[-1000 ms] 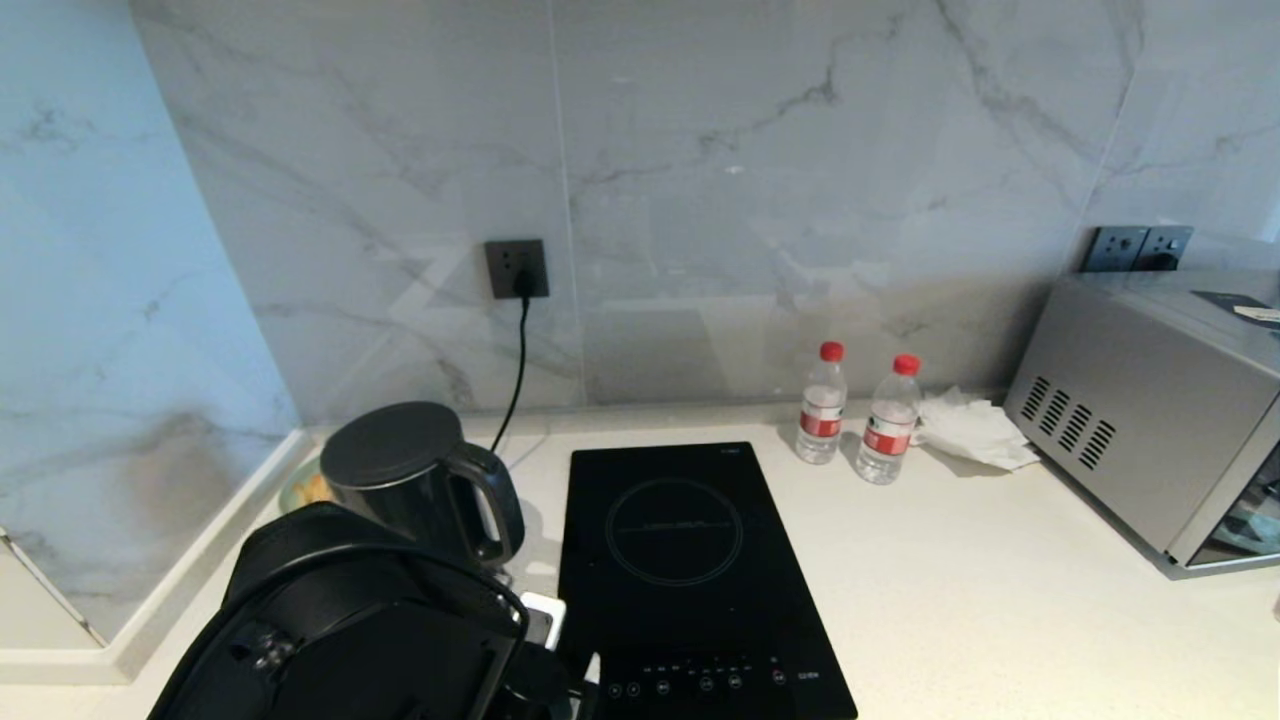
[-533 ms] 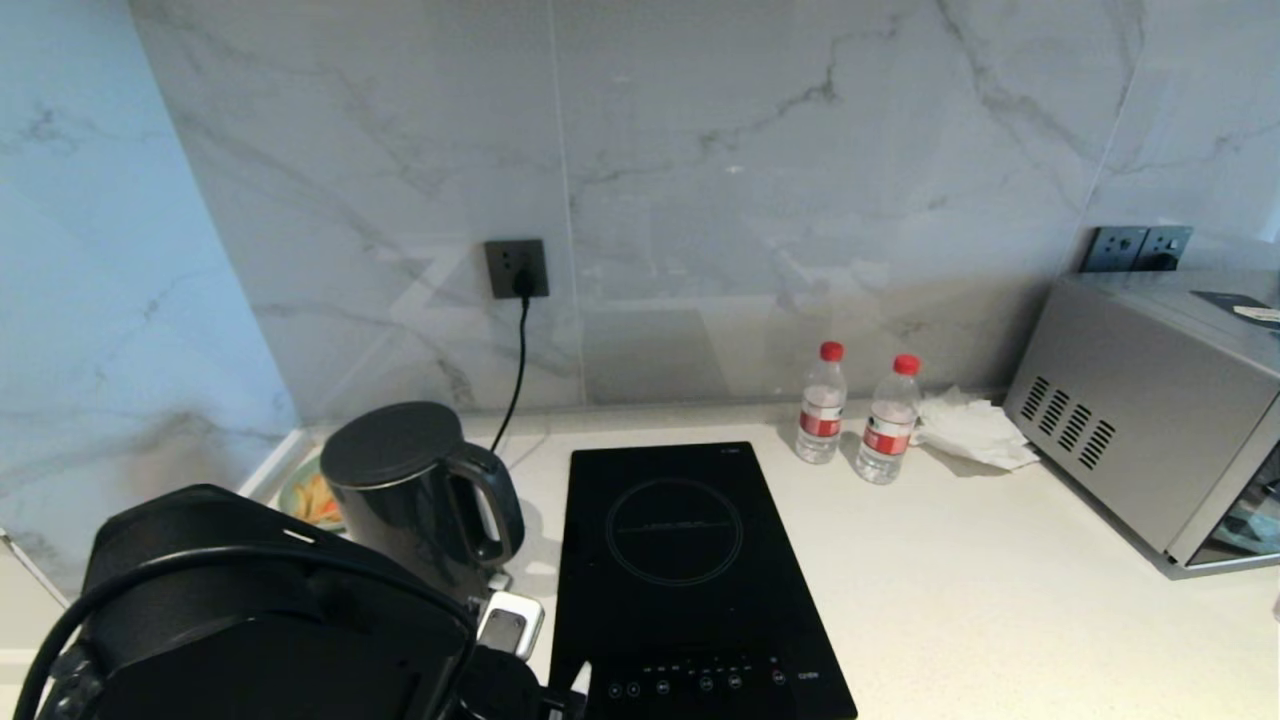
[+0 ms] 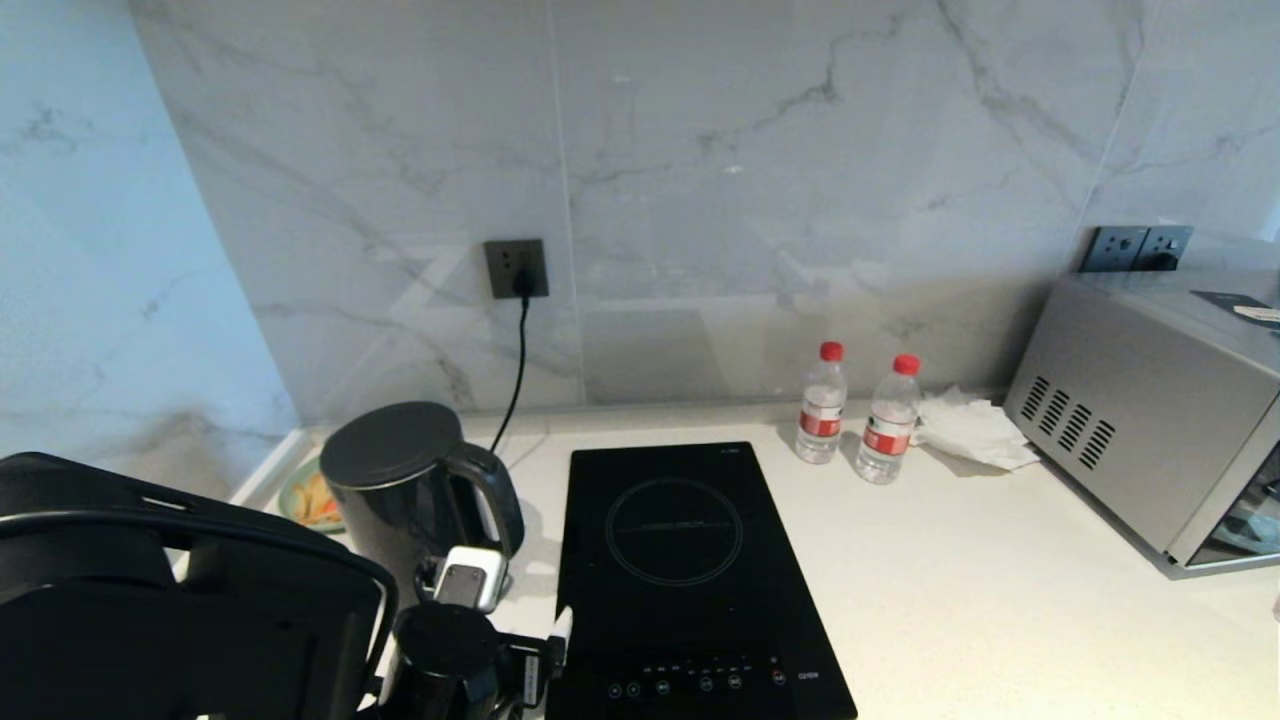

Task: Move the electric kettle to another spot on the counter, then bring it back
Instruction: Pick up the kettle

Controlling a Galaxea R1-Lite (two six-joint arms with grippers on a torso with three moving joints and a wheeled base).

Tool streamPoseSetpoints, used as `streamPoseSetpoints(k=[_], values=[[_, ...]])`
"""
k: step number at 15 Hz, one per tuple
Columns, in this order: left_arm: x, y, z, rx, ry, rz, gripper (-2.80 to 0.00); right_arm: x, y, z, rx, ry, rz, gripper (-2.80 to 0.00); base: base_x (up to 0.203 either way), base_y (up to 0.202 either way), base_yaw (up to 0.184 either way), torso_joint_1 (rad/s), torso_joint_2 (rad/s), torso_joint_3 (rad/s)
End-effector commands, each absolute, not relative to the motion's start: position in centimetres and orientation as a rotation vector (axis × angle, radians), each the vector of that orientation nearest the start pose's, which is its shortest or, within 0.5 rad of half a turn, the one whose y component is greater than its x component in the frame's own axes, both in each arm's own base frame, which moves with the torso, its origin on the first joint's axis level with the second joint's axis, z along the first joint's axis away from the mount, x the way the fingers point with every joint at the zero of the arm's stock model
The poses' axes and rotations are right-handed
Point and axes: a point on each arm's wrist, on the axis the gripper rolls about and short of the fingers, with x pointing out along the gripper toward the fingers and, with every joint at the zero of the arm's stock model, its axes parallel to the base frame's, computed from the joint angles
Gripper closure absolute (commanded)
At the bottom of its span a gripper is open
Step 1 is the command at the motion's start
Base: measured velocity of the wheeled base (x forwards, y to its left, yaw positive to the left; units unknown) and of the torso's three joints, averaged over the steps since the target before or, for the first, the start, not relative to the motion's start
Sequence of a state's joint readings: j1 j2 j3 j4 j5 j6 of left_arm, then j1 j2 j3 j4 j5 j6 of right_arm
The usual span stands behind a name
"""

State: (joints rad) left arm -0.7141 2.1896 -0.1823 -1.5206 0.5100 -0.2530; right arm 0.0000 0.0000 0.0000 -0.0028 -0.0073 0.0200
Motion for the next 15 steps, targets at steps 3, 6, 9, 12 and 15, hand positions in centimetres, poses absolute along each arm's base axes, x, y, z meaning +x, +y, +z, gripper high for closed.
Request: streamPoseSetpoints(k=[3,6,9,12,15], values=[[20.8,-14.9,4.3,-0.063,0.3,-0.126,-2.8,-2.3,0.0,7.6,0.02,-0.003,-0.007,0.0,0.0,0.0,0.0,0.0,0.0,0.0],[21.3,-15.2,4.6,-0.078,0.279,-0.129,-2.8,-2.3,0.0,7.6,0.02,-0.003,-0.008,0.0,0.0,0.0,0.0,0.0,0.0,0.0],[21.9,-15.6,5.6,-0.107,0.232,-0.135,-2.8,-2.3,0.0,7.6,0.02,-0.003,-0.008,0.0,0.0,0.0,0.0,0.0,0.0,0.0],[22.9,-16.5,6.0,-0.121,0.194,-0.144,-2.8,-2.3,0.0,7.6,0.02,-0.003,-0.008,0.0,0.0,0.0,0.0,0.0,0.0,0.0],[24.4,-17.1,4.7,-0.111,0.204,-0.123,-2.8,-2.3,0.0,7.6,0.02,-0.003,-0.008,0.0,0.0,0.0,0.0,0.0,0.0,0.0]])
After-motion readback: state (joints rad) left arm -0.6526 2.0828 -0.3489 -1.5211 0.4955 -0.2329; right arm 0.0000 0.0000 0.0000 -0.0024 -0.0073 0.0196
